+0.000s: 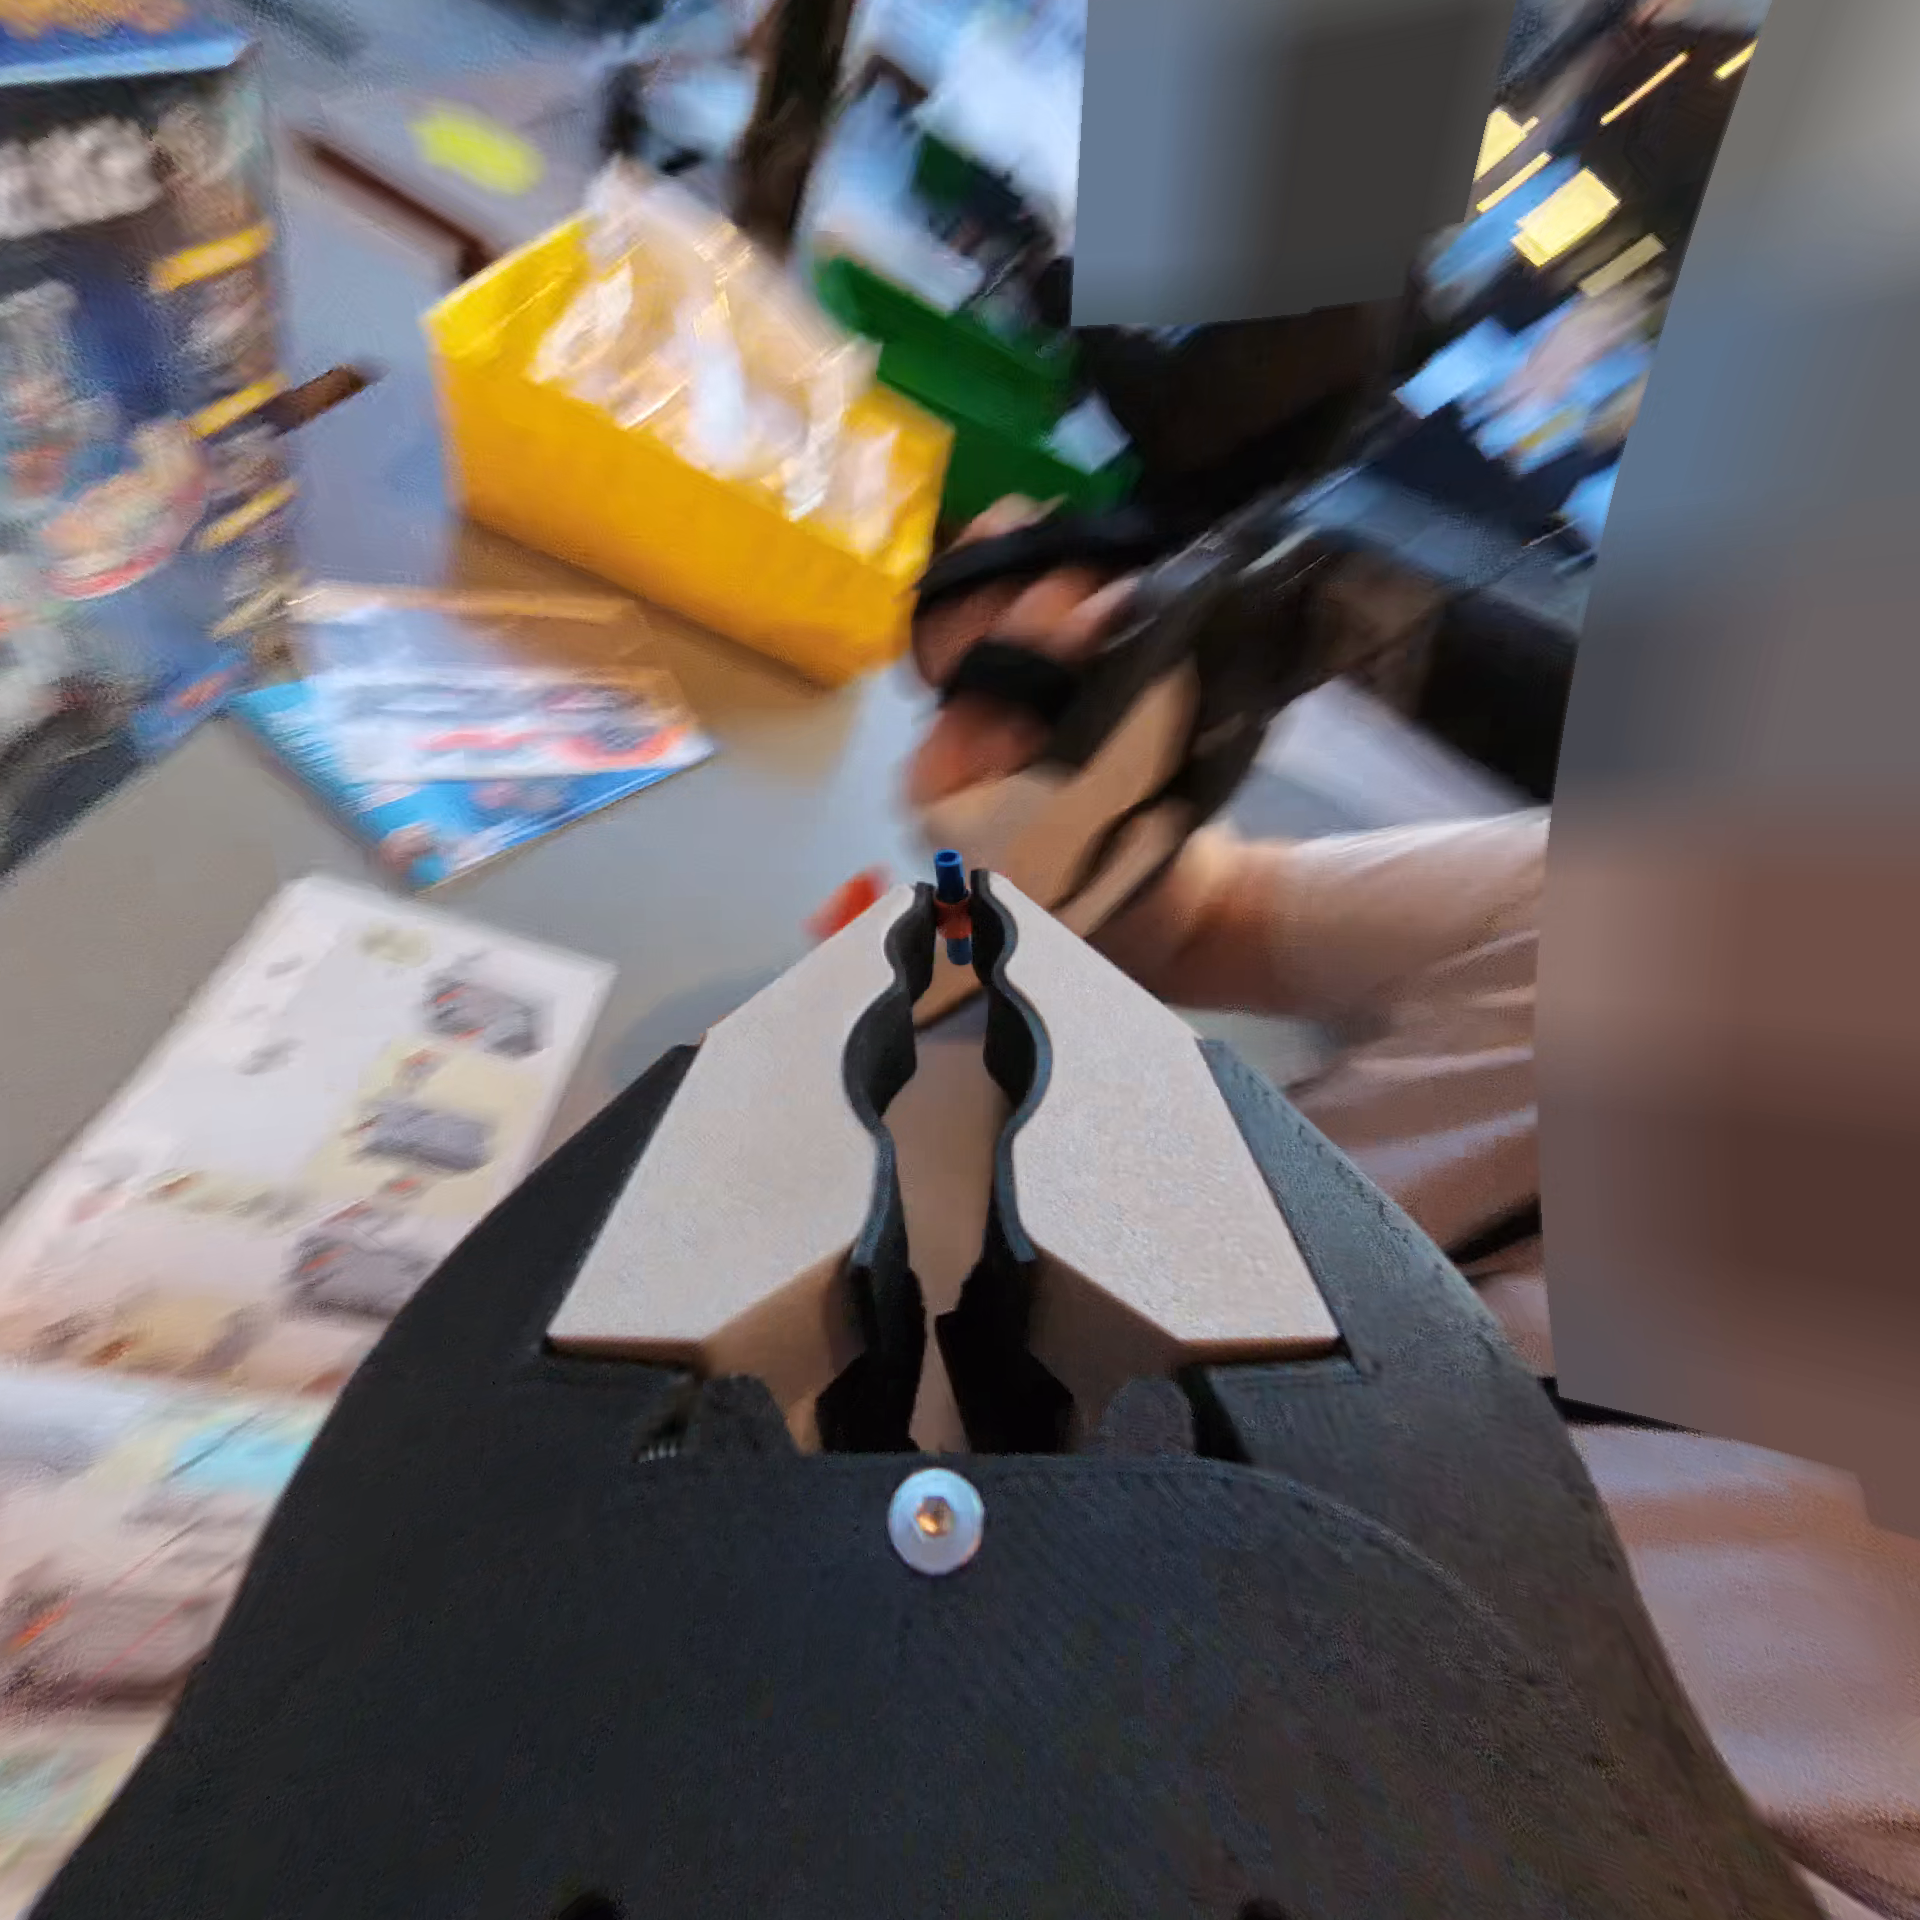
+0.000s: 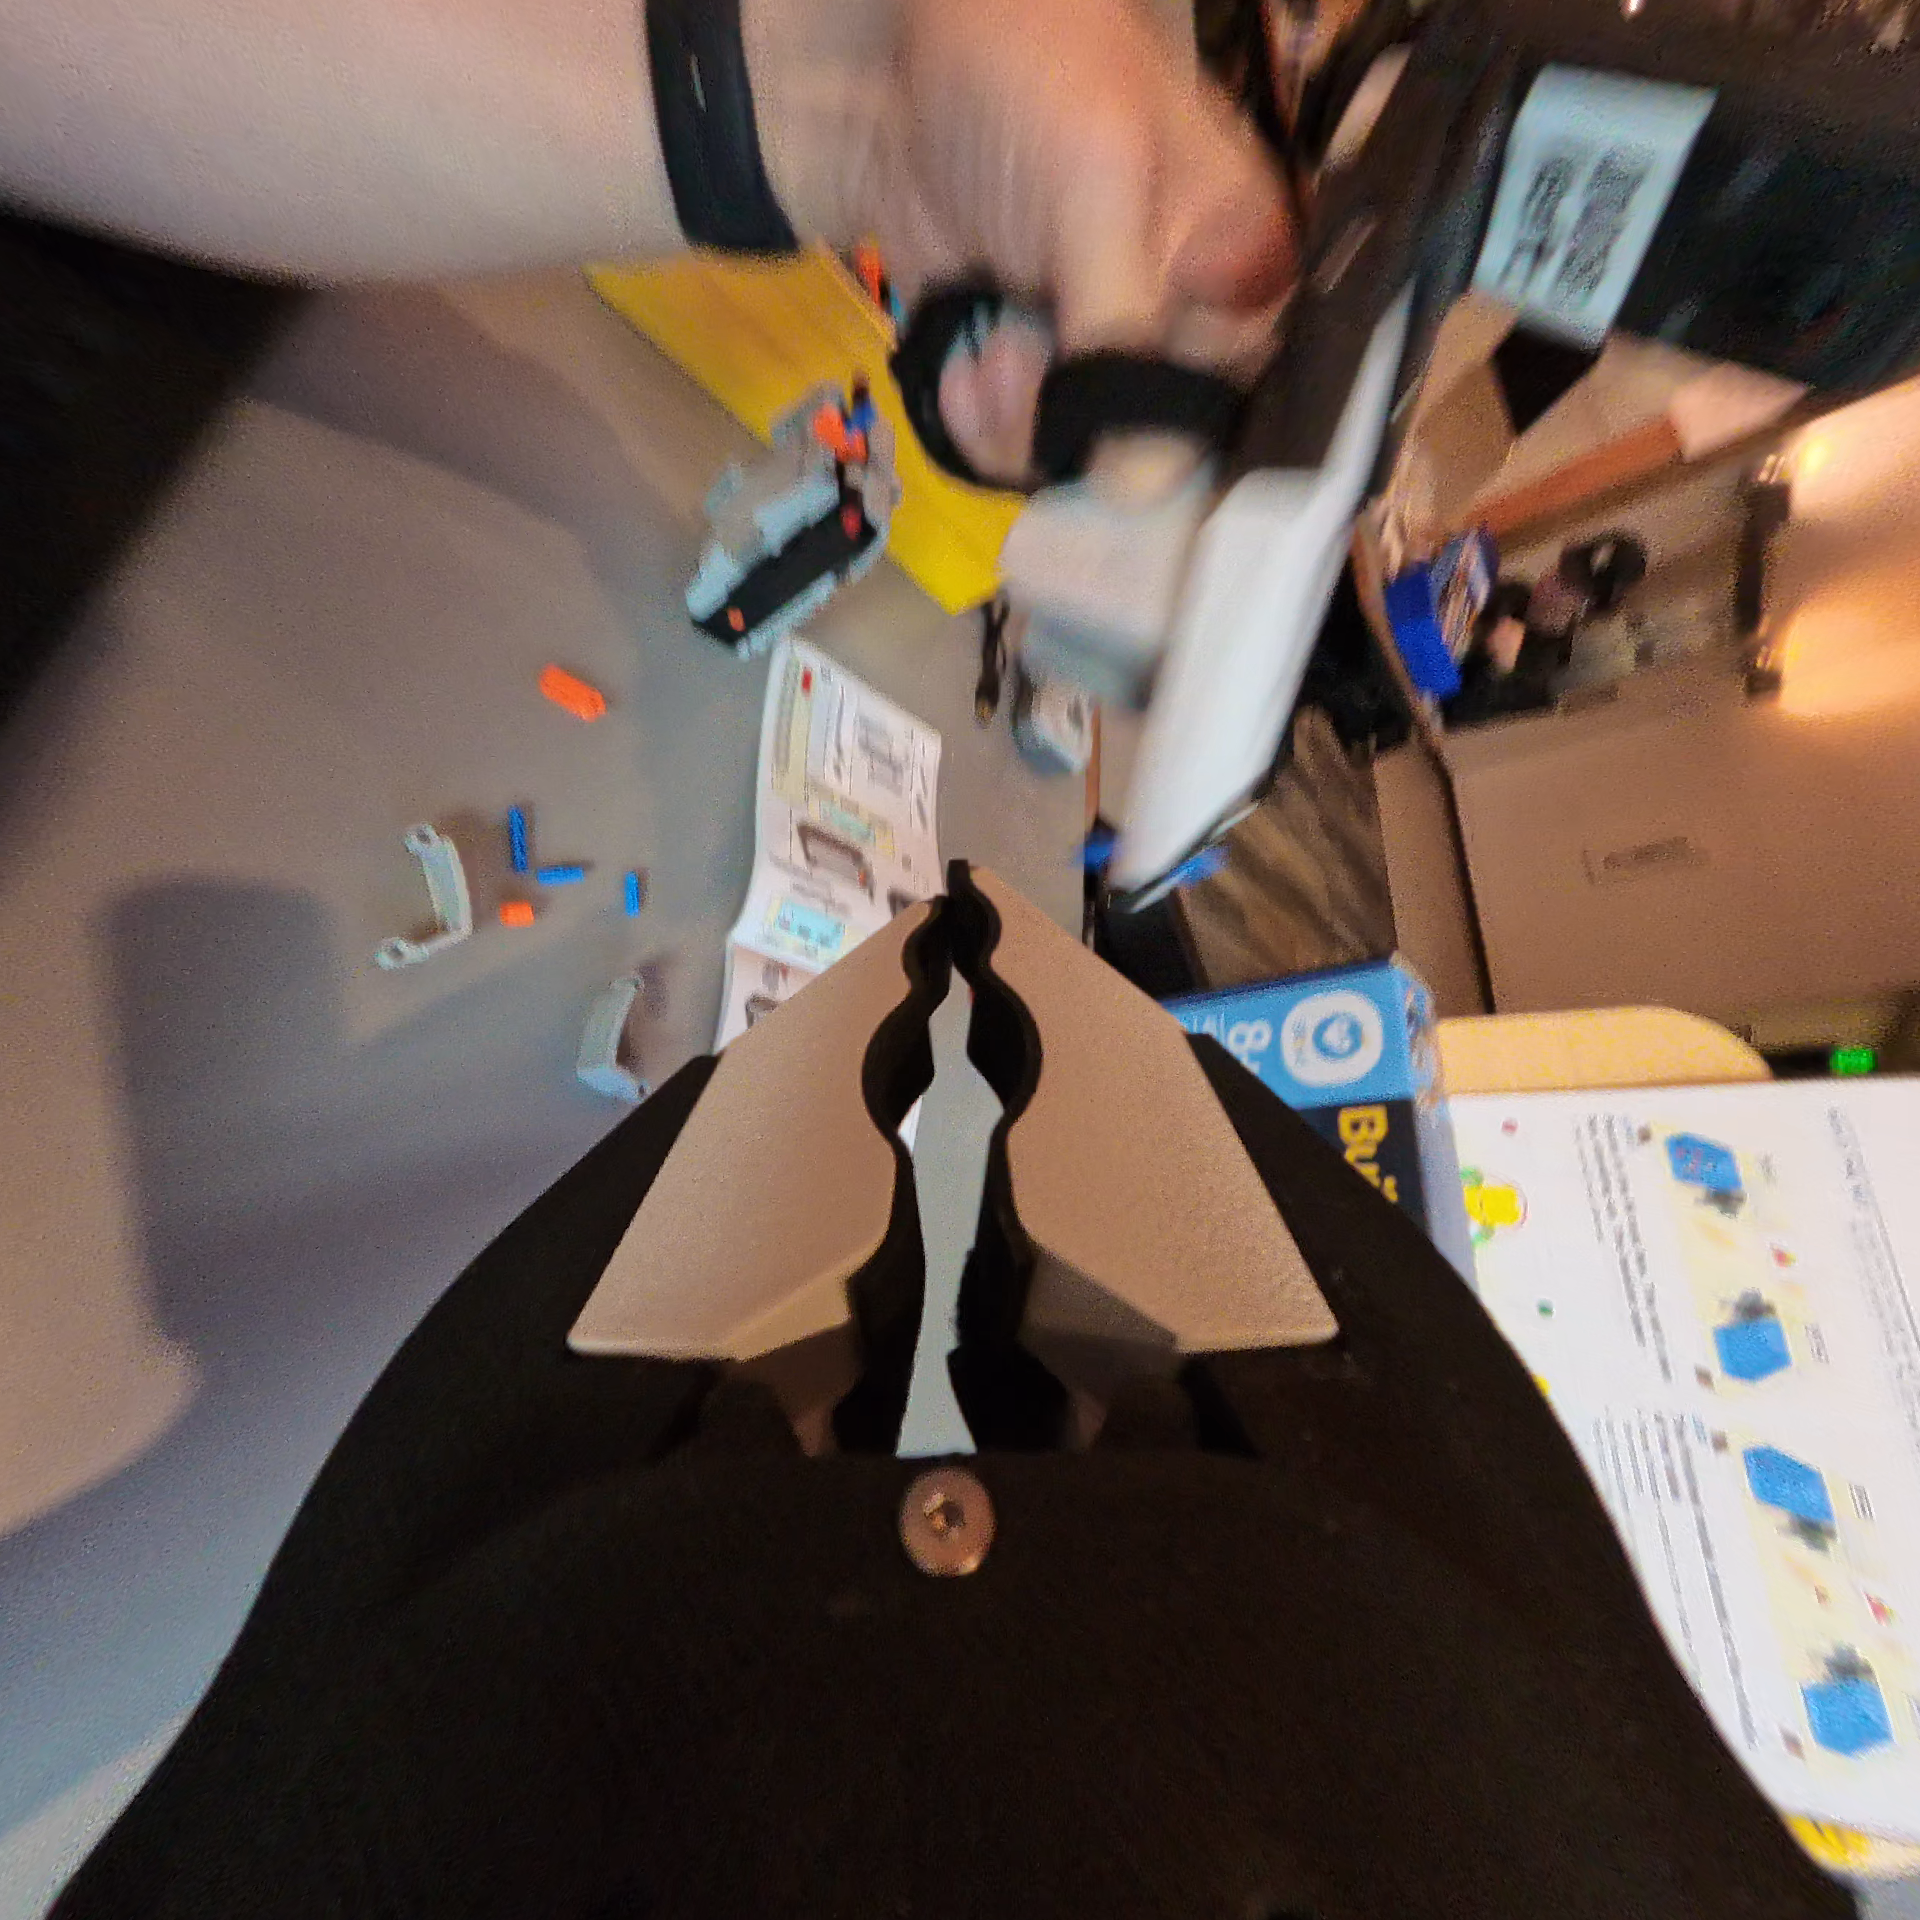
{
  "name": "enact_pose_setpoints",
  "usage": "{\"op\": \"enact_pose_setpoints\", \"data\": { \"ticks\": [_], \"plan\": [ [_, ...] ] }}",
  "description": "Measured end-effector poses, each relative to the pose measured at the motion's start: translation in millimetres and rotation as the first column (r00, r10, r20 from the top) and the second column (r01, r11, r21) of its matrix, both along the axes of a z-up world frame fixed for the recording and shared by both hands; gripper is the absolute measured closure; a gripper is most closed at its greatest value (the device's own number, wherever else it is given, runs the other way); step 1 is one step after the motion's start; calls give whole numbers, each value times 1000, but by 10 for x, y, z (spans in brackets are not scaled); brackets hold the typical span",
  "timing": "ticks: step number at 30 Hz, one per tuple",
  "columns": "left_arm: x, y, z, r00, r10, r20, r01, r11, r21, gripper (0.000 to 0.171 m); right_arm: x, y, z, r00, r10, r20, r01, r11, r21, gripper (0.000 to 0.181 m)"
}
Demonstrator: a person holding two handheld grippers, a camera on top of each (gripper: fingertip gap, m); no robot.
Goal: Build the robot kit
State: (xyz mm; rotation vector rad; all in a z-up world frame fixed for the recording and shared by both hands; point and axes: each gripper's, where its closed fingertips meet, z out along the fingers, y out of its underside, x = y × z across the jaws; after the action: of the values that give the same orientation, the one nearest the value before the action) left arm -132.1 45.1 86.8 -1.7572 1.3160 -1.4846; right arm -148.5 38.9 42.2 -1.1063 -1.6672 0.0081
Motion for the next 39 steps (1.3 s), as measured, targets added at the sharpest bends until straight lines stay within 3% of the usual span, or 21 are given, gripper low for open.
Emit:
{"op": "enact_pose_setpoints", "data": {
  "ticks": [1,3,5,9,11,13,16,21,23,24,26,28,31,33,37,39],
  "plan": [
    [-68,-9,32,1000,-11,7,11,1000,-15,167,-8,116,-91,997,-58,48,56,998,30,181],
    [-230,286,-134,984,153,-90,-142,982,123,166,-75,213,-165,993,-86,79,79,992,96,181],
    [-296,229,-19,993,114,-25,-113,993,29,167,-142,126,-175,998,-37,50,35,999,25,181],
    [-416,353,-101,983,169,-68,-167,985,33,166,12,132,-98,999,-22,-24,20,997,-73,181],
    [-434,377,-83,981,187,-60,-185,982,35,167,237,272,-24,995,-87,-58,83,994,-75,181],
    [-458,363,-87,980,185,-70,-182,982,43,166,652,504,118,968,-236,-90,233,972,-45,181],
    [-493,395,-66,974,215,-68,-211,975,65,166,1396,763,343,862,-455,-224,439,890,-120,181],
    [-440,380,-54,978,202,-58,-198,978,62,166,2060,923,141,748,-620,-234,548,778,-307,178],
    [-405,368,-93,978,192,-76,-188,981,58,166,2242,1032,-18,689,-697,-198,604,704,-374,161],
    [-387,359,-105,979,186,-83,-182,982,60,166,2394,1115,-134,634,-757,-158,661,637,-397,156],
    [-359,328,-117,981,174,-91,-168,984,67,166,2741,1264,-446,487,-872,-49,772,456,-442,154],
    [-341,300,-112,982,164,-91,-157,985,75,166,2855,1268,-933,442,-887,131,787,314,-531,155],
    [-330,266,-101,984,152,-88,-146,986,75,166,3031,1349,-1522,354,-887,295,804,128,-580,164],
    [-321,241,-101,986,143,-91,-136,988,74,166,3109,1387,-1738,320,-884,341,798,57,-600,164],
    [-306,221,-138,985,131,-112,-122,989,82,166,3243,1351,-1879,280,-888,366,756,-31,-653,157],
    [-292,212,-145,987,119,-111,-112,991,73,166,3294,1328,-1947,282,-886,368,743,-41,-668,158]
  ]
}}
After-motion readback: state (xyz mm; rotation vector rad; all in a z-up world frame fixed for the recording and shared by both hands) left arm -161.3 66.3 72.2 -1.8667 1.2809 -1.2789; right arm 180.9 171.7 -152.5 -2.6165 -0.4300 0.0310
